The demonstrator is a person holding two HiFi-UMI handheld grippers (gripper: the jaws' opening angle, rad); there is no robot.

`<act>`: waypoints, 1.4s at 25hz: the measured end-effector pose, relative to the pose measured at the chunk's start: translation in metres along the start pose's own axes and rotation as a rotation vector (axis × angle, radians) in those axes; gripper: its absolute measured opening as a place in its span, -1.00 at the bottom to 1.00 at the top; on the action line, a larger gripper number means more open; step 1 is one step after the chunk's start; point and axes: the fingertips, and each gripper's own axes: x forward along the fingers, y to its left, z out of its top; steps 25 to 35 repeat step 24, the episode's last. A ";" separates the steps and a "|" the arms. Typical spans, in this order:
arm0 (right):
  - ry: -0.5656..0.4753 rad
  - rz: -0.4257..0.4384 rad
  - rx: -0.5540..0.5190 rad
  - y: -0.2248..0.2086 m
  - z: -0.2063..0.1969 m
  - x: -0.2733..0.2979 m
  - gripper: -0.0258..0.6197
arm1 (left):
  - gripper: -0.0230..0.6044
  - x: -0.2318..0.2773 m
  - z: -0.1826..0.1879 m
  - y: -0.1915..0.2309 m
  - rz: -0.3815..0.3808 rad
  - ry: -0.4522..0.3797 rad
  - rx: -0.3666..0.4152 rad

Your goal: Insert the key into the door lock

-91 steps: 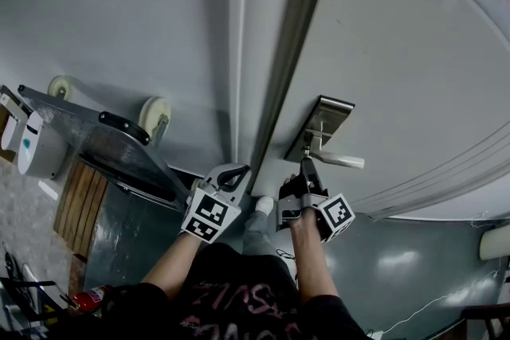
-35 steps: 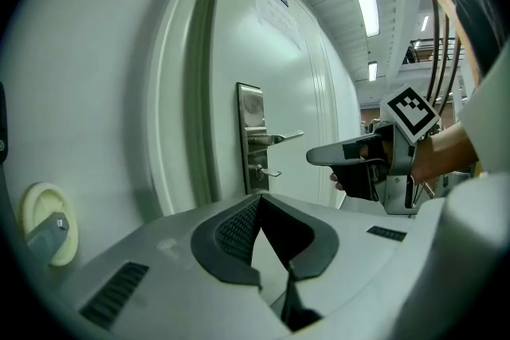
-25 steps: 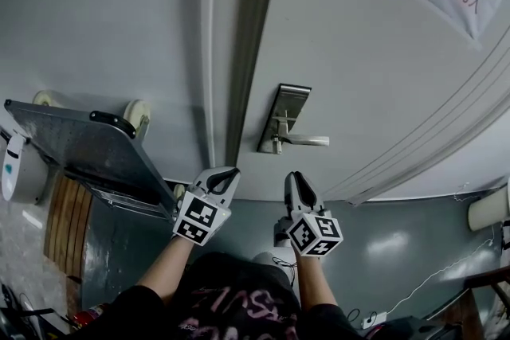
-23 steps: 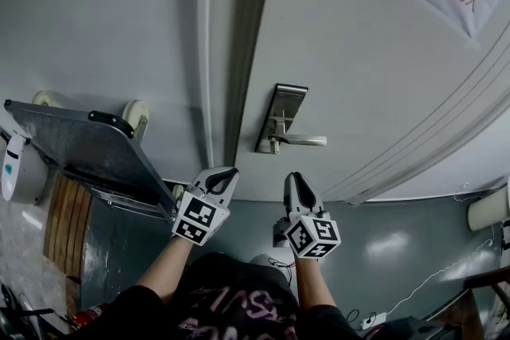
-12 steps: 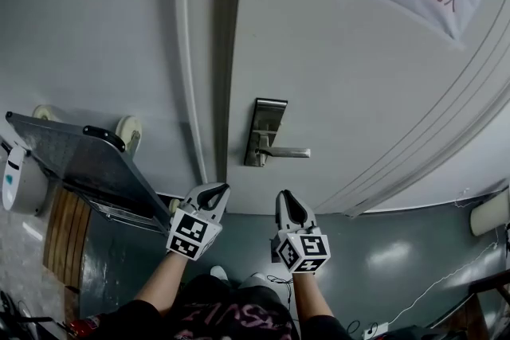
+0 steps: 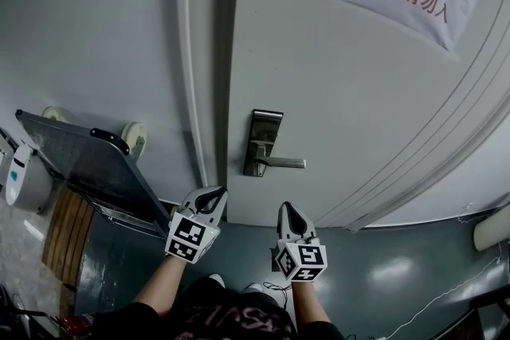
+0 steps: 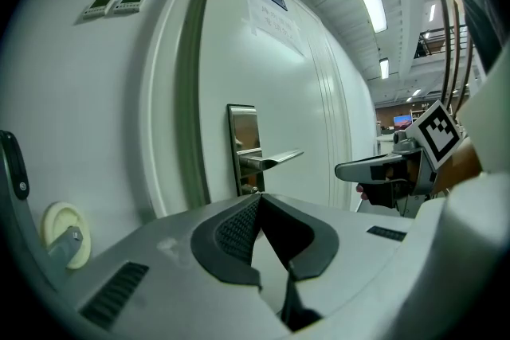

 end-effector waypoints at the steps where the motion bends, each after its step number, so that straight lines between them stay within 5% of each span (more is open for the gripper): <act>1: 0.002 0.002 0.001 -0.002 0.000 -0.001 -0.73 | -0.89 0.000 0.001 -0.001 0.004 0.002 0.000; 35: 0.029 0.057 0.010 -0.021 -0.005 -0.006 -0.73 | -0.89 -0.005 0.005 -0.013 0.083 0.017 -0.032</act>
